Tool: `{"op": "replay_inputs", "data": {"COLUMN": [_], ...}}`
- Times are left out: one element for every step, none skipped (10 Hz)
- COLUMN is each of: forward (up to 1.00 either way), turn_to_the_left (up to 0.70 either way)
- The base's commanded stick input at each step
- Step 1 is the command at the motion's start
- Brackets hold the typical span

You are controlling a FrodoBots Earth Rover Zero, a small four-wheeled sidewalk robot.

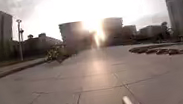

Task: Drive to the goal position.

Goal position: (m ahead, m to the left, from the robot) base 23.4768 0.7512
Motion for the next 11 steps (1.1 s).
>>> {"op": "replay_inputs", "data": {"forward": [1.00,1.00,1.00,1.00,1.00,1.00,1.00,1.00,1.00,1.00,1.00], "turn_to_the_left": [0.00,0.00,0.00,0.00,0.00,0.00,0.00,0.00,0.00,0.00,0.00]}}
